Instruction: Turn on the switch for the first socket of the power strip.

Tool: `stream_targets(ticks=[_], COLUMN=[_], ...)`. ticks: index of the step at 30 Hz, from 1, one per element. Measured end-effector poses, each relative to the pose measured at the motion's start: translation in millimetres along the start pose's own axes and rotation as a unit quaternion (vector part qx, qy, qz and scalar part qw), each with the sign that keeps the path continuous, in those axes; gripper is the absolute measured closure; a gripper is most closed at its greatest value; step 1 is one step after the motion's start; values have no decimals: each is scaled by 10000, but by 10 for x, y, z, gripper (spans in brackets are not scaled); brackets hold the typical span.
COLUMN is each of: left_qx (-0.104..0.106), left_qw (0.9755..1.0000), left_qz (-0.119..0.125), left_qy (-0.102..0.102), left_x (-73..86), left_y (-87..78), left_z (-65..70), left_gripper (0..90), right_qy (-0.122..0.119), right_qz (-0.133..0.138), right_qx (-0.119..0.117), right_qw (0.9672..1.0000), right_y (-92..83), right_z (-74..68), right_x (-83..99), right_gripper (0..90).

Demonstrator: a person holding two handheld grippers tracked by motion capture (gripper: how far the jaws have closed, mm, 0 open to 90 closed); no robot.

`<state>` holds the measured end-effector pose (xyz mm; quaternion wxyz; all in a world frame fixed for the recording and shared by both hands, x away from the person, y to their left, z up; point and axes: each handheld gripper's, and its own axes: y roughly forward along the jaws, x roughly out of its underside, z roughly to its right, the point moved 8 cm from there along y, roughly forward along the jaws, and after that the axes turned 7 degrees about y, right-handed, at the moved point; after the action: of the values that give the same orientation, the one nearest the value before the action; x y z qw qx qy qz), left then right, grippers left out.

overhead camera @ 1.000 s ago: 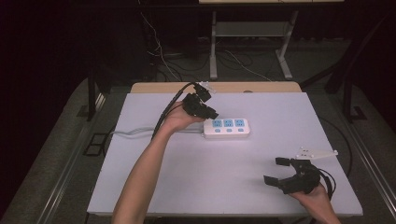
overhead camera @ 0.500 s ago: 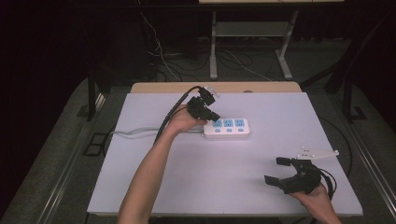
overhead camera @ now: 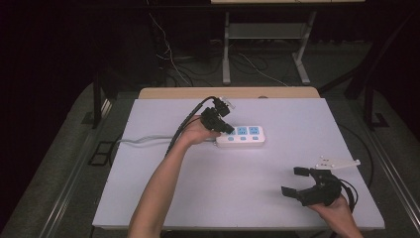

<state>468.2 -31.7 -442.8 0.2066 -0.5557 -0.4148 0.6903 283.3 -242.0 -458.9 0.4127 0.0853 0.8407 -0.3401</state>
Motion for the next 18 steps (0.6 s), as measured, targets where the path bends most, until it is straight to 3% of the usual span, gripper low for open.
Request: stream_targets(ticks=[18], left_qx=[93], left_qw=[9998], left_qz=[-93], left_qy=[-127], left_x=[118], left_y=[187], left_z=[-35], left_gripper=[890], right_qy=[-36], right_qz=[-36], right_qx=[10], right_qw=[10000], right_y=[8], right_z=[4], right_x=[7], right_gripper=[1])
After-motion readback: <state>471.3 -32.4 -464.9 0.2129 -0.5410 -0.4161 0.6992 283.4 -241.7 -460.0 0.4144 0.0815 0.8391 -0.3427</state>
